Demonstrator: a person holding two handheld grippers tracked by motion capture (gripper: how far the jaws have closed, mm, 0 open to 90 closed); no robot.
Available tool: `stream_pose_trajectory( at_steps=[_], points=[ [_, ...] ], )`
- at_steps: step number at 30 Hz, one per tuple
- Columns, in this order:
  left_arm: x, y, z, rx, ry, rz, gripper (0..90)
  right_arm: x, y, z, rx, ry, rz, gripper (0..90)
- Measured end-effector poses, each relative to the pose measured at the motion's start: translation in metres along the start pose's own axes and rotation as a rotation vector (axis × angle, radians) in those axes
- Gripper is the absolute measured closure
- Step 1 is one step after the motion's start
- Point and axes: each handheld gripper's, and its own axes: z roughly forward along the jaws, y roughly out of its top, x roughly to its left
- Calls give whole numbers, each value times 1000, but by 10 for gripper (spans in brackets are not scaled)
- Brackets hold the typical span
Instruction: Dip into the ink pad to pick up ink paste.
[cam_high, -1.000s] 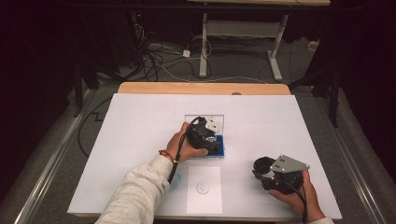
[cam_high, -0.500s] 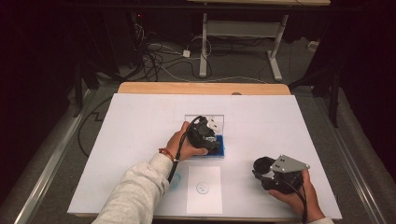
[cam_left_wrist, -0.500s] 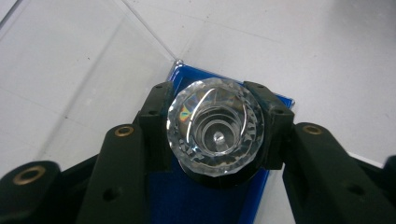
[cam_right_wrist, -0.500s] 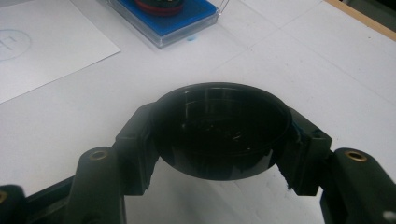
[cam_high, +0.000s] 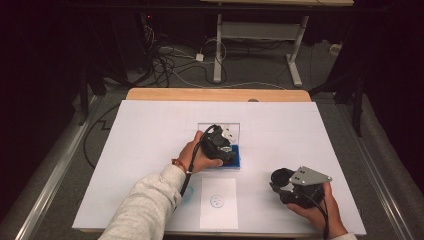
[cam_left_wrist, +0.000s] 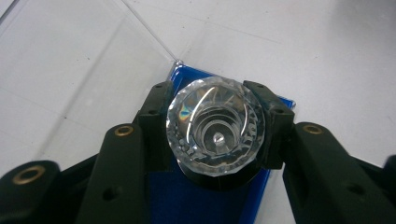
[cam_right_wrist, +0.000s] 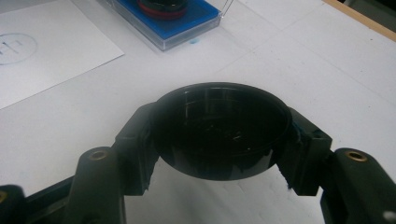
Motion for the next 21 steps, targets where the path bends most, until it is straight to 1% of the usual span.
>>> stream_pose_trajectory(
  at_steps=[2, 5, 9, 13, 15, 18, 21],
  points=[
    [-1, 0, 0, 0, 9, 5, 545, 0, 0, 0, -2, 1, 1, 387],
    [-1, -1, 0, 5, 7, 8, 545, 0, 0, -1, -1, -2, 1, 388],
    [-1, 1, 0, 21, 12, 23, 545, 1, -1, -2, 1, -5, 0, 387],
    [2, 0, -1, 17, -9, 5, 545, 1, -1, -5, -2, -11, -1, 387],
    [2, 2, -2, 32, -4, 16, 546, 1, -1, -6, -4, -13, 1, 387],
    [2, 2, -3, 34, -4, 17, 546, 1, -2, -6, -6, -9, 3, 387],
    [5, 0, -5, 27, -18, 2, 547, 0, -2, -5, -5, -5, 2, 387]
  ],
)
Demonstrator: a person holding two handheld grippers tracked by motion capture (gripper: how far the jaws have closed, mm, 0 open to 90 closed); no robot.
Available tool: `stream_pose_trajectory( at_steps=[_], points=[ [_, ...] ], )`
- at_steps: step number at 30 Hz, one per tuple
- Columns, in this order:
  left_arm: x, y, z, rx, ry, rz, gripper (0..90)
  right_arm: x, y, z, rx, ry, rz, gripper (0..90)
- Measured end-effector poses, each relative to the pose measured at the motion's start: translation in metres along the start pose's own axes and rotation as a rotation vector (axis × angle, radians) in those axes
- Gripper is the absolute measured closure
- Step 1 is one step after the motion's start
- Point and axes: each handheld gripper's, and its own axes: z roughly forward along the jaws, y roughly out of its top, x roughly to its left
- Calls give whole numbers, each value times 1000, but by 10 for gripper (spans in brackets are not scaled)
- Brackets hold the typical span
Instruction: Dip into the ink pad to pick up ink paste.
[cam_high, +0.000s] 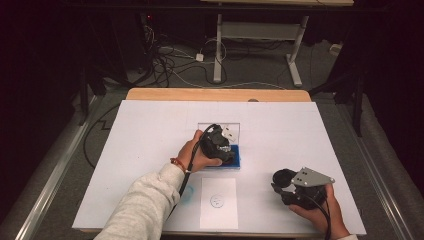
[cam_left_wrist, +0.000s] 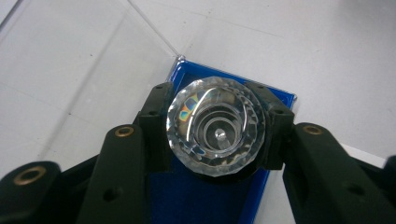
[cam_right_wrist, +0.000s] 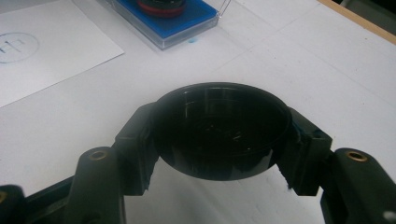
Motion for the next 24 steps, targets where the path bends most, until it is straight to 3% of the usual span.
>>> stream_pose_trajectory(
  at_steps=[4, 14, 24],
  points=[
    [1, -2, -8, -8, 3, 4, 547, 0, 0, -1, -11, 13, -2, 386],
    [-3, -13, -47, -65, 10, 31, 548, -1, 1, -3, -21, 2, -1, 387],
    [-15, -39, -75, -123, 14, 49, 548, -1, 6, -4, -37, 13, -14, 390]
  ],
)
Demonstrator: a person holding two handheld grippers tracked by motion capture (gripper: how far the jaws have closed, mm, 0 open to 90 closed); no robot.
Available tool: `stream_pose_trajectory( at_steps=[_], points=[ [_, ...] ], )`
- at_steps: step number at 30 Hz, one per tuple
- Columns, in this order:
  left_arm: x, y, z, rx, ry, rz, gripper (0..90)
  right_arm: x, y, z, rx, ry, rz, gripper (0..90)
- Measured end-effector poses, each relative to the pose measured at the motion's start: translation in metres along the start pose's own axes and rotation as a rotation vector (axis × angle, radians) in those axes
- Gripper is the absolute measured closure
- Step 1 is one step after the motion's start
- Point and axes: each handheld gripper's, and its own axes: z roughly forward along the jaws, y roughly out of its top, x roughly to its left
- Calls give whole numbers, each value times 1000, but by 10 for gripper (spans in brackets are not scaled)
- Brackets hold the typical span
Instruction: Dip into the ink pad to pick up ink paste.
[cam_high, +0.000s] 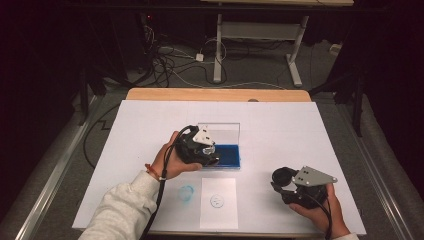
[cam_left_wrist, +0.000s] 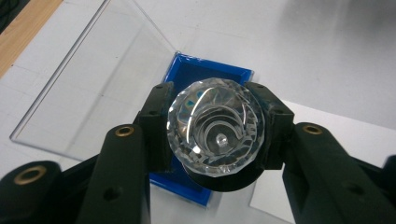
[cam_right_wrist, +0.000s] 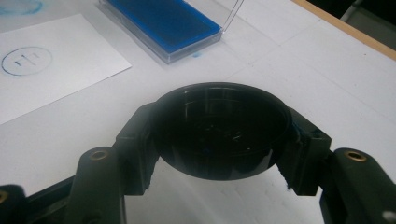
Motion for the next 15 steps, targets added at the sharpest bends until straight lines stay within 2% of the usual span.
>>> stream_pose_trajectory(
  at_steps=[2, 6, 9, 15],
  points=[
    [-3, -3, -4, 3, 16, 14, 548, -1, 1, 0, -5, 2, -2, 390],
    [-5, -7, -14, -18, 20, 16, 548, -1, 4, 1, -17, -2, -1, 391],
    [-7, -10, -20, -27, 28, 20, 548, -1, 4, 3, 2, -10, -4, 390],
    [-10, -15, -31, -57, 27, 25, 548, -2, 4, 1, -1, -14, 1, 390]
  ],
)
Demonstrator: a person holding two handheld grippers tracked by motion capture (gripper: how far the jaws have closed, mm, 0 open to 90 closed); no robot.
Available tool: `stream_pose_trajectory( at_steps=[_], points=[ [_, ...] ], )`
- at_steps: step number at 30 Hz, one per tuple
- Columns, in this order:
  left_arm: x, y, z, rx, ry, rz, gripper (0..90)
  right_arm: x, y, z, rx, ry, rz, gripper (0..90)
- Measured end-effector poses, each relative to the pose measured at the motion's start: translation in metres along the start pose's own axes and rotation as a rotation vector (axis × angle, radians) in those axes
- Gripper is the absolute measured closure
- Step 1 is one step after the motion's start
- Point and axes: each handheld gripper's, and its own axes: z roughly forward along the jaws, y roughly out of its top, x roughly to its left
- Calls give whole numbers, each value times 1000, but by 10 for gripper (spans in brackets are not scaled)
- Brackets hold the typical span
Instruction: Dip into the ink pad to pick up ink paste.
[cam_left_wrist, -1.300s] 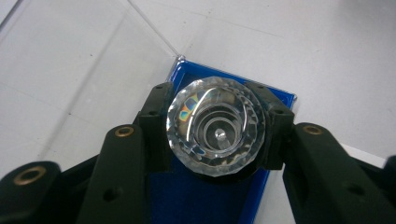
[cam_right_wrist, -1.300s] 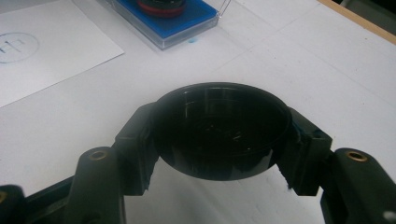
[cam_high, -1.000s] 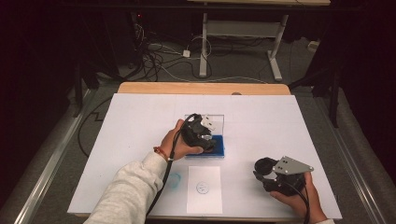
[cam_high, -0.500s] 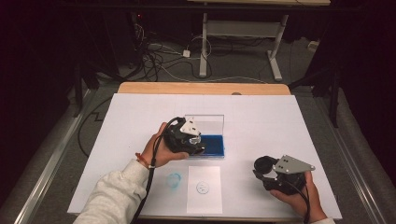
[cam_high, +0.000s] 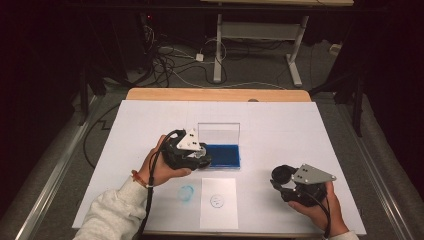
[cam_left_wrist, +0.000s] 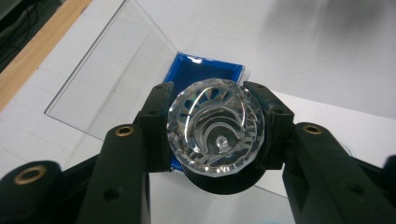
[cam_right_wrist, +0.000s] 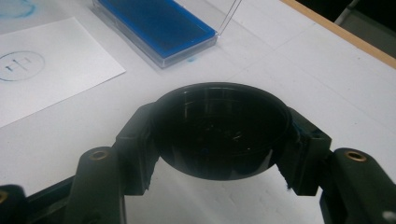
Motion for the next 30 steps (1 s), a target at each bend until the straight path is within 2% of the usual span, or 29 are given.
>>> stream_pose_trajectory(
  at_steps=[7, 19, 25, 27, 30],
  points=[
    [-3, -7, -6, -5, 0, 17, 548, 0, 1, 0, -5, 1, -5, 390],
    [-13, -17, -14, -15, 3, 10, 548, 1, 2, 4, 4, 11, -4, 390],
    [-22, -19, -20, -39, -1, 6, 548, 1, 3, 4, 6, 10, -1, 389],
    [-26, -20, -22, -41, 3, 21, 548, 1, 3, 4, 9, 10, -3, 390],
    [-30, -21, -25, -50, -12, 16, 548, 1, 4, 4, 10, 2, -4, 390]
  ],
)
